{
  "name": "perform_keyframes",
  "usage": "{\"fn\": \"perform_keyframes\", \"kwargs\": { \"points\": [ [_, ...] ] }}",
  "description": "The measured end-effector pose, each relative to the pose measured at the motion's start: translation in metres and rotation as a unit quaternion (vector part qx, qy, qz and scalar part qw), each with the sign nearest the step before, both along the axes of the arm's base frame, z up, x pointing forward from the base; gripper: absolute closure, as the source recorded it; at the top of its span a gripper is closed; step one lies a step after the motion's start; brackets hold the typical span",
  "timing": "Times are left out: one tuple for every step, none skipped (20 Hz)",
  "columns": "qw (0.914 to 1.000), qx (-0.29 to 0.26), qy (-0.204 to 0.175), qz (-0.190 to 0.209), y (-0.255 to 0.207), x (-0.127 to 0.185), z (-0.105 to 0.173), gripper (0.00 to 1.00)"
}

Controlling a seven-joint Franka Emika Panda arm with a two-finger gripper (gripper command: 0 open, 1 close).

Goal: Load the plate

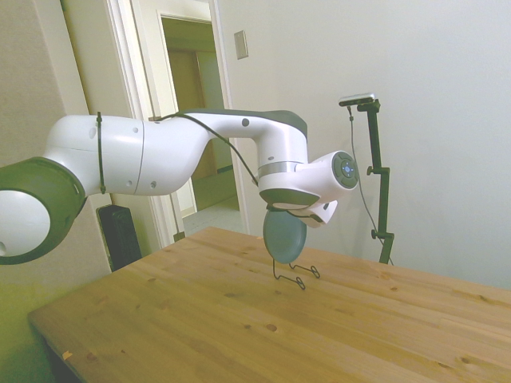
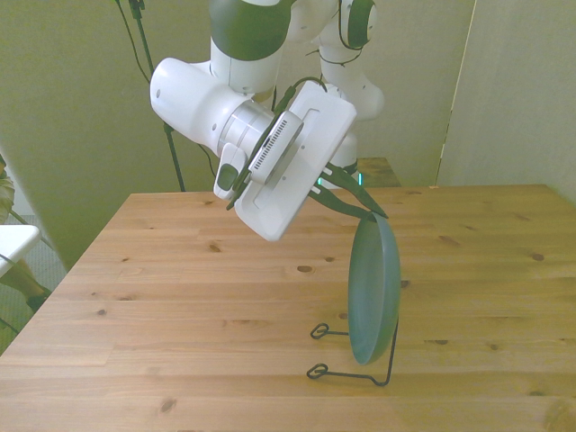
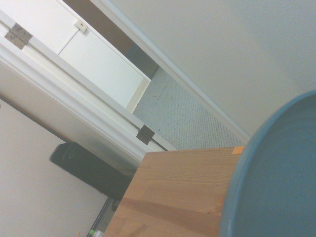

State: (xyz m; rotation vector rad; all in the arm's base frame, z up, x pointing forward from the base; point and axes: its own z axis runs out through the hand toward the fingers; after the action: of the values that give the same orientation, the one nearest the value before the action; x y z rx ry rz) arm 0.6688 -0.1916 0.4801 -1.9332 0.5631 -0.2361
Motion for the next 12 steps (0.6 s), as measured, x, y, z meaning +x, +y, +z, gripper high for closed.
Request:
{"fn": "perform_keyframes", "kwargs": {
  "points": [
    [1.0000,0.001,0.001,0.000,0.000,0.001,-0.003,1.00],
    [1.0000,0.001,0.002,0.000,0.000,0.002,-0.006,1.00],
    [1.0000,0.002,0.003,0.000,0.000,0.003,-0.008,1.00],
    [1.0000,0.003,0.003,-0.001,0.000,0.004,-0.011,1.00],
    [1.0000,0.003,0.003,-0.001,0.000,0.005,-0.013,1.00],
    [1.0000,0.003,0.003,-0.002,0.000,0.006,-0.015,1.00],
    [1.0000,0.003,0.003,-0.003,0.000,0.008,-0.016,1.00],
    [1.0000,0.003,0.003,-0.004,0.000,0.009,-0.018,1.00],
    [1.0000,0.003,0.004,-0.004,0.000,0.009,-0.020,1.00],
    [1.0000,0.003,0.005,-0.004,0.000,0.010,-0.021,1.00],
    [1.0000,0.002,0.005,-0.004,-0.001,0.011,-0.022,1.00],
    [1.0000,0.002,0.005,-0.004,-0.001,0.012,-0.024,1.00]
  ]
}}
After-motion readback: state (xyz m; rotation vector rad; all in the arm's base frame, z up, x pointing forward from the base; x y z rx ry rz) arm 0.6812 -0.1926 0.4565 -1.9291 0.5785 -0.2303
